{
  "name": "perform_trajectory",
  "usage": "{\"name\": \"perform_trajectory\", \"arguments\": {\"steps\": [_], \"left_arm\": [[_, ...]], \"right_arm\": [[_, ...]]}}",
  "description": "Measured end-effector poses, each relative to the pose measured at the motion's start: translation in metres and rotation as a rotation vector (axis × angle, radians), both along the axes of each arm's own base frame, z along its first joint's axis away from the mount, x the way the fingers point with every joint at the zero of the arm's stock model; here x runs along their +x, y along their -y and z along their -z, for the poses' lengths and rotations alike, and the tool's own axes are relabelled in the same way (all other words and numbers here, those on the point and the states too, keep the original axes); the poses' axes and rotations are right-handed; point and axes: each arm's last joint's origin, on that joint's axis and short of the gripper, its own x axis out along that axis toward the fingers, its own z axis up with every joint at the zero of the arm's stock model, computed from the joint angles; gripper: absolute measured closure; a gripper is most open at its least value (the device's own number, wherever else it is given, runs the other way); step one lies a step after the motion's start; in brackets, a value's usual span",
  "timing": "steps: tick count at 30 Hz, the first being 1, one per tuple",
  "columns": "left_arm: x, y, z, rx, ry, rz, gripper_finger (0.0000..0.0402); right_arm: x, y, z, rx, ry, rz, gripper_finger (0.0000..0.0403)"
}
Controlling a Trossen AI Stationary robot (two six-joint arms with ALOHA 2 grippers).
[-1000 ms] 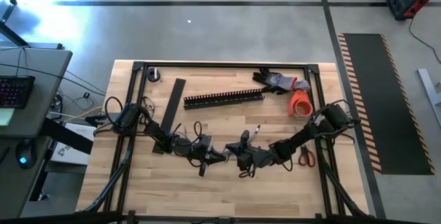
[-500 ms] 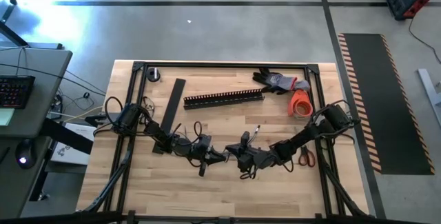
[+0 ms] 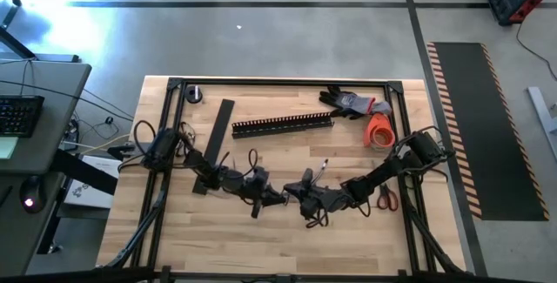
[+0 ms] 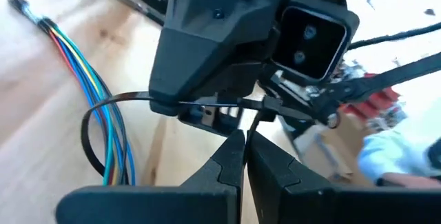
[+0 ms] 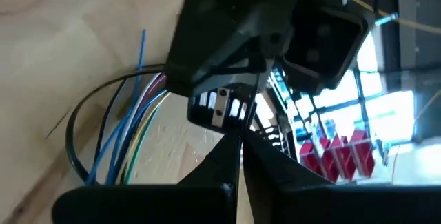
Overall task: Ziptie cables
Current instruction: Wrap the cables together using a zip tie
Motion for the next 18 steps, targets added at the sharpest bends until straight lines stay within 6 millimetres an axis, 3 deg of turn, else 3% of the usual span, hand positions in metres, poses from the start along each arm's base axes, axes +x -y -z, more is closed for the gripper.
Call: {"name": "perform_trajectory", "arguments": {"steps": [8, 18], "left_arm": [[0.004, -0.014, 0.001, -0.166, -0.056, 0.050, 0.0402], [0.005, -0.018, 0.005, -0.176, -0.101, 0.038, 0.0401]], "right_arm": [[0.010, -0.006, -0.010, -0.133, -0.002, -0.053, 0.0403], [0.003, -0.024, -0.011, -0.243, -0.024, -0.140, 0.0403]]}}
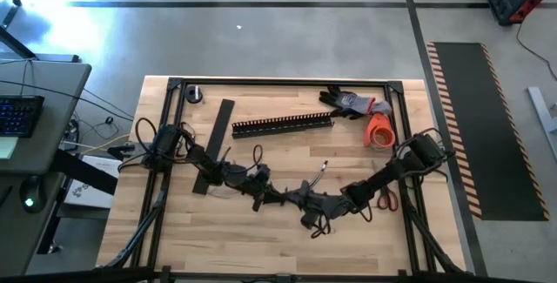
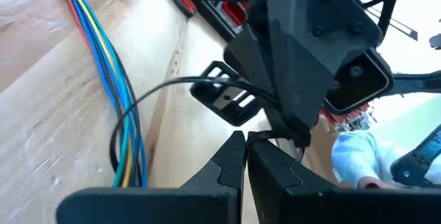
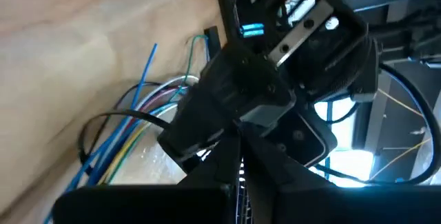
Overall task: Ziptie cables
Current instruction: Wrap the cables together using a zip tie
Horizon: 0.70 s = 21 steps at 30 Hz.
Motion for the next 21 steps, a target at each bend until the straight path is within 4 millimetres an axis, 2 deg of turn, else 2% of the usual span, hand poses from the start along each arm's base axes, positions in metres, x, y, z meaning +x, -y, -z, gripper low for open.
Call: {"name": "perform_trajectory", "arguments": {"steps": [3, 8, 11, 15, 21], "left_arm": [[0.0002, -0.0010, 0.0000, 0.012, 0.002, -0.007, 0.0401], [0.0003, -0.0014, -0.0002, 0.019, 0.007, -0.026, 0.0402], [0.0002, -0.0013, -0.0001, 0.017, 0.005, -0.027, 0.0402], [0.0001, -0.0008, -0.0003, 0.025, 0.009, -0.019, 0.0402], [-0.0015, 0.0047, 0.0003, 0.062, 0.013, -0.028, 0.0402]], "right_arm": [[-0.0005, -0.0002, 0.0005, 0.020, 0.001, 0.016, 0.0403], [-0.0010, 0.0041, 0.0008, 0.118, 0.040, 0.161, 0.0402], [-0.0015, 0.0038, 0.0017, 0.117, 0.033, 0.164, 0.0393], [-0.0014, 0.0024, -0.0001, 0.168, 0.037, 0.134, 0.0357], [-0.0049, 0.0008, -0.0078, 0.383, 0.057, 0.169, 0.0271]]}}
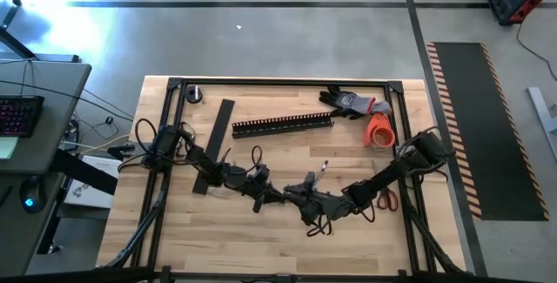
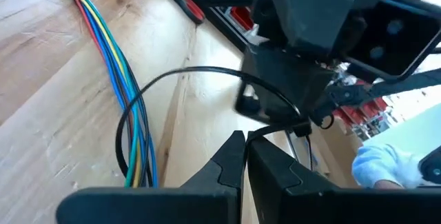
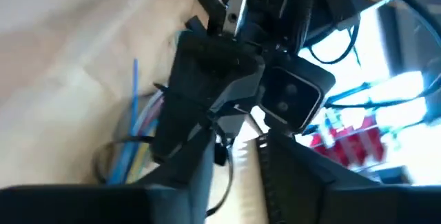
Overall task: Ziptie cables
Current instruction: Wrap the cables together using a zip tie
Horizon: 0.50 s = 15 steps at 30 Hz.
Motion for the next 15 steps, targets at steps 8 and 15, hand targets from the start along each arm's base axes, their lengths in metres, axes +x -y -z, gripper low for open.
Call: {"name": "perform_trajectory", "arguments": {"steps": [8, 15], "left_arm": [[-0.002, 0.006, 0.000, 0.031, 0.008, -0.034, 0.0401], [-0.005, 0.021, 0.003, 0.230, -0.007, -0.179, 0.0401]], "right_arm": [[-0.014, -0.005, -0.010, 0.333, -0.033, 0.074, 0.0192], [-0.025, -0.008, -0.029, 0.754, 0.013, 0.221, 0.0191]]}}
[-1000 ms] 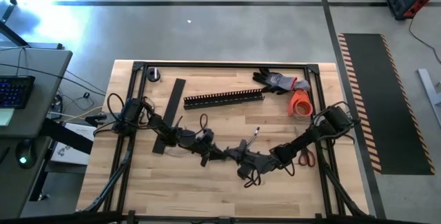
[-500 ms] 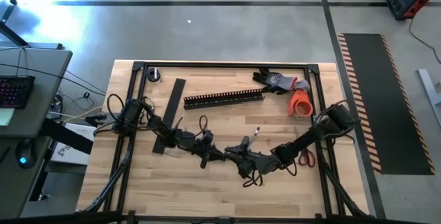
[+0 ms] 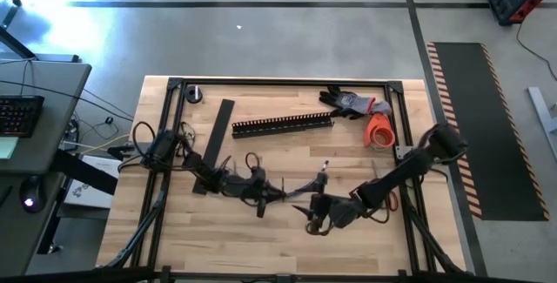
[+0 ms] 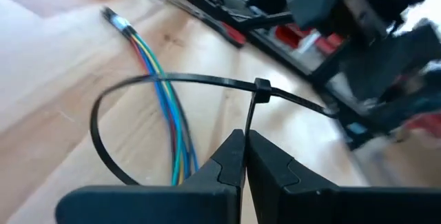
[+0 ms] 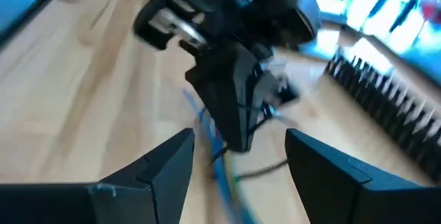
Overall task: Ziptie cables
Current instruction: Wrap the cables together using a zip tie
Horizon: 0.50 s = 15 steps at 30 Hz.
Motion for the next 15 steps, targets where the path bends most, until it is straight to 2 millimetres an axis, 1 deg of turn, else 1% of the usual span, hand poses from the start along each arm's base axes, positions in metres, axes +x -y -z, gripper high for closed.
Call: {"name": "perform_trajectory", "arguments": {"steps": [2, 5, 8, 11, 15], "left_arm": [[0.003, 0.004, 0.000, 0.075, -0.015, -0.020, 0.0401], [0.013, 0.003, -0.003, 0.151, -0.021, -0.059, 0.0401], [0.021, 0.002, -0.005, 0.233, -0.045, -0.096, 0.0402], [0.025, 0.003, -0.007, 0.283, -0.048, -0.100, 0.0401], [0.023, 0.004, -0.003, 0.313, -0.090, -0.111, 0.0401]], "right_arm": [[-0.002, 0.000, -0.004, 0.098, -0.060, 0.025, 0.0192], [0.003, 0.003, -0.011, 0.233, -0.182, 0.061, 0.0191], [0.008, 0.006, -0.013, 0.264, -0.279, 0.129, 0.0191], [0.013, 0.007, -0.013, 0.252, -0.286, 0.166, 0.0191], [0.017, 0.006, -0.009, 0.276, -0.214, 0.249, 0.0192]]}}
